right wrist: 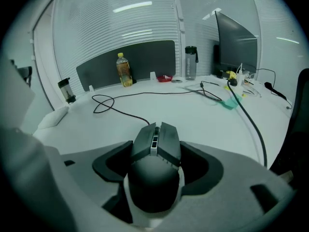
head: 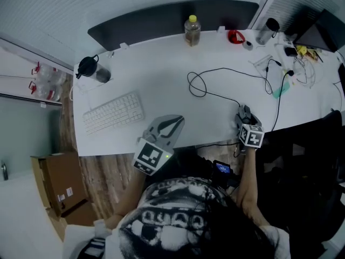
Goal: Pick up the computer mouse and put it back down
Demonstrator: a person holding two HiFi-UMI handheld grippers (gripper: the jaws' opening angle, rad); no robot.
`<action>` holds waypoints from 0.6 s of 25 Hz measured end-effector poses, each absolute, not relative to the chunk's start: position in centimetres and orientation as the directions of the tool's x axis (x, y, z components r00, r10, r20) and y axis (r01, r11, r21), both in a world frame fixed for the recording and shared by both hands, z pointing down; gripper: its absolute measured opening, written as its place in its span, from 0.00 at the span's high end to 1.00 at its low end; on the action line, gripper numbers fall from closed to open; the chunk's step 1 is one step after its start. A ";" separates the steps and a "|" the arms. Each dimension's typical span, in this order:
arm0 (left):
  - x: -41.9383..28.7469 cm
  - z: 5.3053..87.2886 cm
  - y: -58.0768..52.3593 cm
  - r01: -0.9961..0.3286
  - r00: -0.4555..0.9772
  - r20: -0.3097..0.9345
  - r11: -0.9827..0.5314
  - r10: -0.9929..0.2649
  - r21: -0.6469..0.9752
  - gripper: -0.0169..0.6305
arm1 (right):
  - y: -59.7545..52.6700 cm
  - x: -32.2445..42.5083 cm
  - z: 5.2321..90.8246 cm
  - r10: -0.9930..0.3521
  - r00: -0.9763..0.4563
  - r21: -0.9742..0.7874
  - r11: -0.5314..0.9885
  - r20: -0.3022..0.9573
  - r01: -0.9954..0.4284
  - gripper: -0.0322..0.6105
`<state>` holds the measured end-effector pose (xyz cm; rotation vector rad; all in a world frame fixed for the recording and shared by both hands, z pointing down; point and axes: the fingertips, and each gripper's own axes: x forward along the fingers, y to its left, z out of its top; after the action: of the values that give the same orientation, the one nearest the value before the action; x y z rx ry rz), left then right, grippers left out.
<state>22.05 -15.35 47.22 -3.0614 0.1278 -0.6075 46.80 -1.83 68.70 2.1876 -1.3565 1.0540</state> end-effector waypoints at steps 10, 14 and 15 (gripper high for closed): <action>22.7 47.7 -14.2 -0.094 0.907 0.409 -0.995 -0.104 -0.045 0.96 | -2.2 47.0 69.0 -0.647 0.261 -0.111 -0.475 0.716 -0.873 0.47; 22.8 48.0 -13.2 -0.072 0.899 0.430 -0.996 -0.084 -0.043 0.96 | -2.1 47.0 68.5 -0.659 0.274 -0.111 -0.479 0.701 -0.871 0.47; 22.7 48.2 -12.9 -0.067 0.896 0.437 -0.997 -0.078 -0.040 0.96 | -1.9 47.0 68.3 -0.663 0.281 -0.117 -0.490 0.694 -0.864 0.46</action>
<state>22.67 -12.92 48.18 -3.0353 0.1160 -0.7006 46.96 -1.87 68.34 2.2722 -1.3977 1.0181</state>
